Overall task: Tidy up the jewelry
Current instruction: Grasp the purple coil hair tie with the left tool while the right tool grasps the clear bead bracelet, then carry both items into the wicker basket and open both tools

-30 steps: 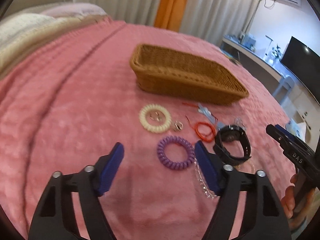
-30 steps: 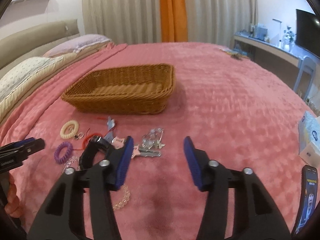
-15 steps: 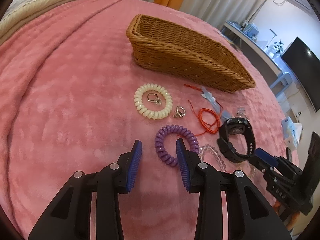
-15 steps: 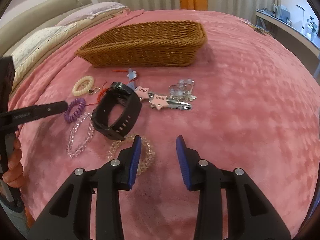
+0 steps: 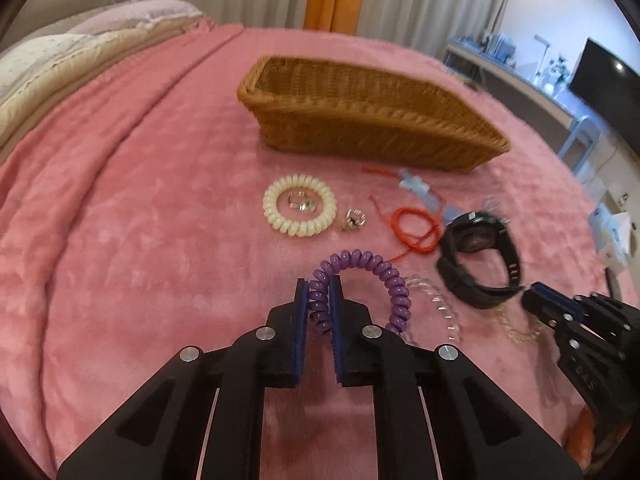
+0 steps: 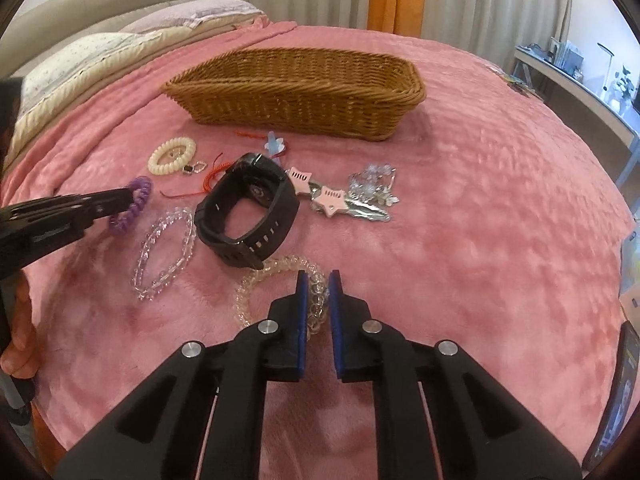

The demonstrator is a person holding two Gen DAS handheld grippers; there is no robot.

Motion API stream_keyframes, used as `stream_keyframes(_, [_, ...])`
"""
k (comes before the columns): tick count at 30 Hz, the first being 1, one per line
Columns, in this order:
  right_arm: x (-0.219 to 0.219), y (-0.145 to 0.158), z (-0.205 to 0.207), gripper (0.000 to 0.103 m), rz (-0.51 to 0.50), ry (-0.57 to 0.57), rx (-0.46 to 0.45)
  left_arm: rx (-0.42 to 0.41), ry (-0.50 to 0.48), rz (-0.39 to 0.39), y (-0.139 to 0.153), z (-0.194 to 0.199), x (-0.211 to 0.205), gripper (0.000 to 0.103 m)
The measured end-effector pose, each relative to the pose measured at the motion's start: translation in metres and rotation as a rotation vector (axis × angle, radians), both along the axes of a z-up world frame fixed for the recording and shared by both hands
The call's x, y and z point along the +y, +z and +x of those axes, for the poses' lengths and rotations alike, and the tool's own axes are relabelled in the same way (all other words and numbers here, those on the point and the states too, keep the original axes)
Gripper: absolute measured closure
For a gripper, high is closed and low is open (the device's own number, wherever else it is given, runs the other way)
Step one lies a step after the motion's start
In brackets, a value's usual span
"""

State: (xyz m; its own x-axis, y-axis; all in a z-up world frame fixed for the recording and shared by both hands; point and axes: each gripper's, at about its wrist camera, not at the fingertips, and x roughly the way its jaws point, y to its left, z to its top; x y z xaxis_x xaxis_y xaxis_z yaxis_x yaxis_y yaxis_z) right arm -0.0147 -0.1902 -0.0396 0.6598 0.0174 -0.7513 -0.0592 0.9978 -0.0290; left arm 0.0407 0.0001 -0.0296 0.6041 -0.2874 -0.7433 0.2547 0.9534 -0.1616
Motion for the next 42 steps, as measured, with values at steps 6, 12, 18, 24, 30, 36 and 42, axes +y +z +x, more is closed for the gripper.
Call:
stream_keyframes(6, [-0.009,0.026,-0.009,0.095,0.01,-0.018,-0.074,-0.089,-0.021,-0.051,0.029,-0.015,0.005,0.095])
stream_keyframes(12, [-0.02,0.071,0.0,0.095,0.03,-0.014,-0.171,-0.166,-0.024,-0.061,0.064,-0.009,-0.002,0.095])
stream_keyframes(18, [-0.025,0.108,0.048,0.095,0.065,-0.01,-0.239,-0.202,-0.019,-0.058,0.09,0.032,-0.014,0.094])
stream_keyframes(24, [-0.024,0.113,0.121,0.095,0.087,-0.006,-0.224,-0.199,-0.002,-0.033,0.09,0.093,-0.033,0.094])
stream_keyframes(30, [-0.024,0.079,0.191,0.095,0.122,-0.035,-0.126,-0.13,0.008,0.001,0.062,0.15,-0.049,0.094])
stream_keyframes(36, [-0.024,0.051,0.224,0.095,0.1,-0.05,-0.036,-0.054,0.014,0.066,0.039,0.18,-0.061,0.094])
stream_keyframes(42, [-0.026,0.034,0.233,0.095,0.084,-0.048,0.0,-0.011,0.022,0.104,0.023,0.189,-0.067,0.092])
